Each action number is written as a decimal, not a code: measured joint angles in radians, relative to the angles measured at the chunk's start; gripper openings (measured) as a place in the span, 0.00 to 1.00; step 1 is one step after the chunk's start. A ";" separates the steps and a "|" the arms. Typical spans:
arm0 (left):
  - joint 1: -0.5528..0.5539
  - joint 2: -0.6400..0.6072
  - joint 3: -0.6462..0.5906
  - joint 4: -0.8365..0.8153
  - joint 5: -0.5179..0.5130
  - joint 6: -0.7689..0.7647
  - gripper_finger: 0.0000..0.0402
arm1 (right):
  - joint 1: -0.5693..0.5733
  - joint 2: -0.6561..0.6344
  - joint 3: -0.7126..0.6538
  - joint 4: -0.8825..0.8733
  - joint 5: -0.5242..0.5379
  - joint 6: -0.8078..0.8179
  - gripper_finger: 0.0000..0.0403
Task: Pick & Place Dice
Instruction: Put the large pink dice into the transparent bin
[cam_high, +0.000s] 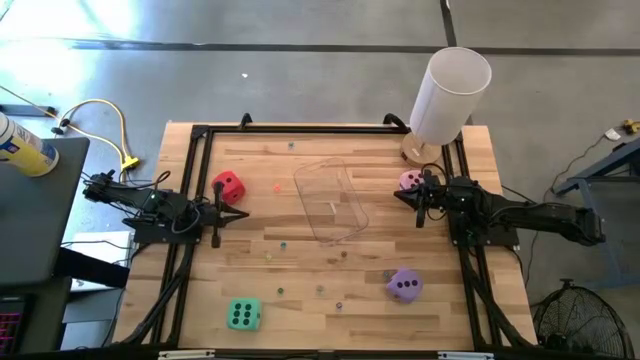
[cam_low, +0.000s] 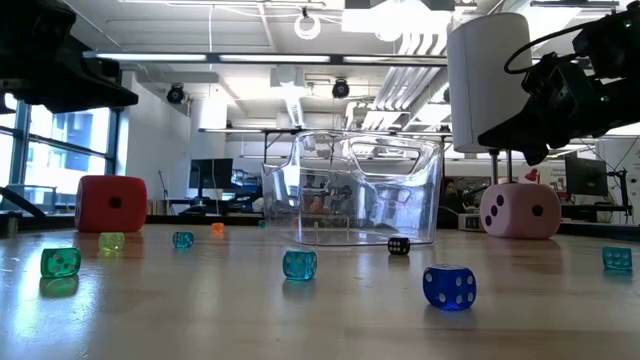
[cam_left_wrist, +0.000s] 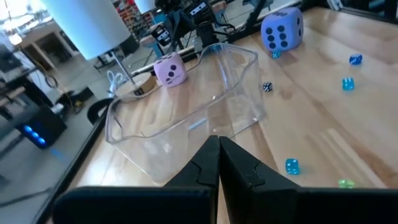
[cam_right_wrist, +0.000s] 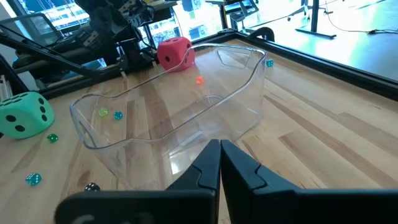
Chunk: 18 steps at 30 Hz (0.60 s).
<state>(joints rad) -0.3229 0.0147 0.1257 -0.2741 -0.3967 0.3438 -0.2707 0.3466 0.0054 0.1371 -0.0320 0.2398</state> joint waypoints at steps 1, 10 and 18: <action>0.000 0.000 0.000 0.000 0.000 0.003 0.00 | 0.000 0.000 0.000 0.000 0.000 0.000 0.01; 0.000 0.000 -0.003 0.045 0.002 -0.026 0.00 | 0.000 0.000 0.000 0.014 -0.001 0.000 0.01; 0.000 0.000 -0.003 0.138 0.028 -0.362 0.00 | 0.000 0.000 0.003 0.147 -0.046 0.000 0.01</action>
<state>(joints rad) -0.3229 0.0147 0.1230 -0.1358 -0.3687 -0.0185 -0.2703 0.3462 0.0085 0.2842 -0.0785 0.2398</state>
